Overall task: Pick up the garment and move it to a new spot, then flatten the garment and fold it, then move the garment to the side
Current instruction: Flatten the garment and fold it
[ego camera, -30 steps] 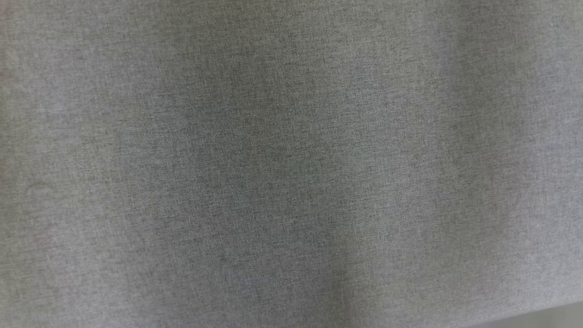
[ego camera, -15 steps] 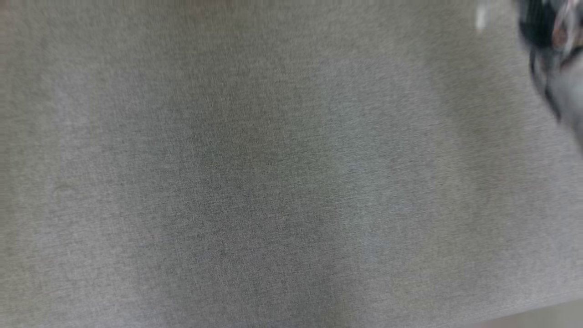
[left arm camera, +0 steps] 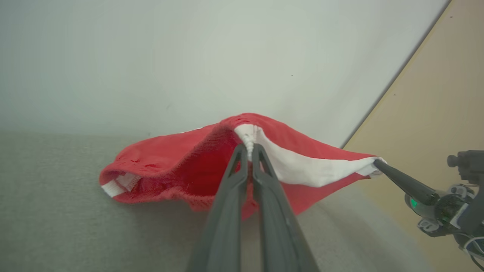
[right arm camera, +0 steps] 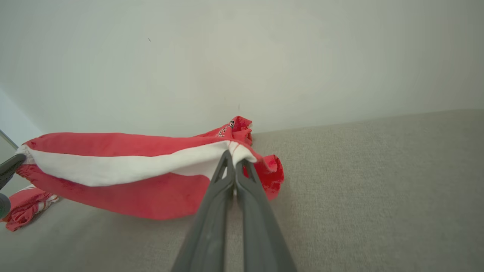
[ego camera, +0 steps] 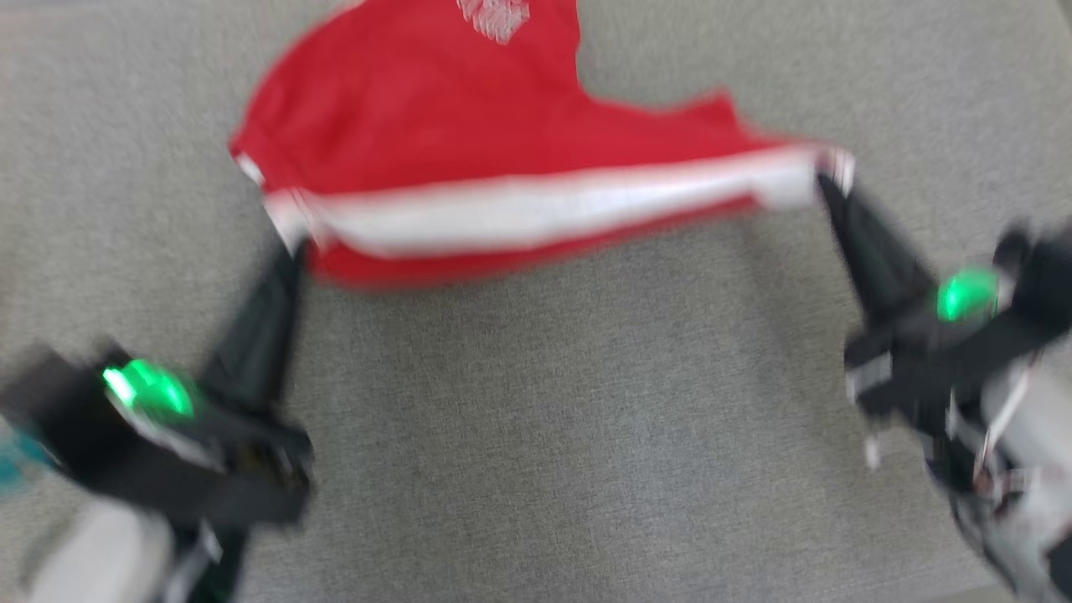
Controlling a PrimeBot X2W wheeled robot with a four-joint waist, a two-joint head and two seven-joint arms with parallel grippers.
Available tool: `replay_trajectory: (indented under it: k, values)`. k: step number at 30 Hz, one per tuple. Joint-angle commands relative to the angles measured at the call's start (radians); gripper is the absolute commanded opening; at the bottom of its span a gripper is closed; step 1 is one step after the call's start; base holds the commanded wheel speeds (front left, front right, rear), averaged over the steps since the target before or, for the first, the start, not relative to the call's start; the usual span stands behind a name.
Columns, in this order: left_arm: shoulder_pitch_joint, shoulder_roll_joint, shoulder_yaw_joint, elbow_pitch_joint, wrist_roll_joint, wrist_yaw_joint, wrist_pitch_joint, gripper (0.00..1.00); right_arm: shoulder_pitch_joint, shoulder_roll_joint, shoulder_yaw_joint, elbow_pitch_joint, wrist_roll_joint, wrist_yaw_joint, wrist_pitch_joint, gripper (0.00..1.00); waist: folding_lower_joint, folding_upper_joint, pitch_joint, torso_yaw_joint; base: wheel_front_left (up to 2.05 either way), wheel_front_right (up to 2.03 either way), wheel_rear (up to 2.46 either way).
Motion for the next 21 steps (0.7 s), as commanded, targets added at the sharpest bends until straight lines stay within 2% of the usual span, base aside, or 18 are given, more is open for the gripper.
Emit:
replay_trajectory:
  k: [1,5,9,14,21]
  values:
    - [0.042,-0.007,-0.002,-0.005,0.030,-0.010,0.000,0.00,0.044,-0.008,-0.007,-0.006,-0.004,0.001,-0.004,0.00,0.0004,0.0002,-0.061,0.007,0.00,0.00,0.00]
    - [0.203,-0.082,0.029,-0.006,0.083,-0.030,0.000,0.00,0.246,-0.015,-0.045,-0.047,-0.036,0.001,-0.004,0.00,0.0004,0.0002,-0.120,0.017,0.00,0.00,0.00]
    - [0.342,-0.120,0.045,0.014,0.147,-0.062,0.000,0.00,0.439,0.007,-0.098,-0.099,-0.065,0.001,-0.004,0.00,0.0004,0.0002,-0.156,0.024,0.00,0.00,0.00]
    - [0.487,-0.163,0.081,0.026,0.208,-0.086,0.000,0.00,0.661,0.070,-0.162,-0.160,-0.098,0.001,0.009,0.00,0.0004,0.0002,-0.194,0.034,0.00,0.00,0.00]
    - [0.617,-0.199,0.118,0.063,0.261,-0.107,-0.001,0.00,0.902,0.168,-0.190,-0.246,-0.161,0.001,0.079,0.00,0.0004,0.0002,-0.241,0.049,0.00,0.00,0.00]
